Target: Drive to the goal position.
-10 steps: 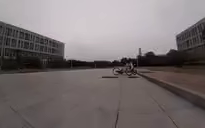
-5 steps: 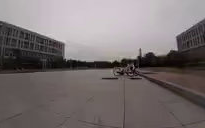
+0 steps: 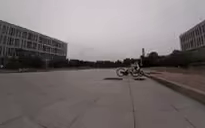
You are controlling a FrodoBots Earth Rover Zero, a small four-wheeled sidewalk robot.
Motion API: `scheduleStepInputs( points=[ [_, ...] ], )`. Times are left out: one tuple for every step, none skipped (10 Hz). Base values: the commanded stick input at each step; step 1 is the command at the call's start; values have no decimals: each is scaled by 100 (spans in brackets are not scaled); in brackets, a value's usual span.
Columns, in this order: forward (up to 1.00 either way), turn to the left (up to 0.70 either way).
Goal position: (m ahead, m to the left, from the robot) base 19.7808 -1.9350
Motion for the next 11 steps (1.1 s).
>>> scheduleStepInputs(
  points=[
    [70,0],
    [70,0],
    [70,0],
    [70,0],
    [70,0],
    [70,0],
    [70,0],
    [70,0],
    [70,0],
    [70,0],
    [70,0]
  ],
)
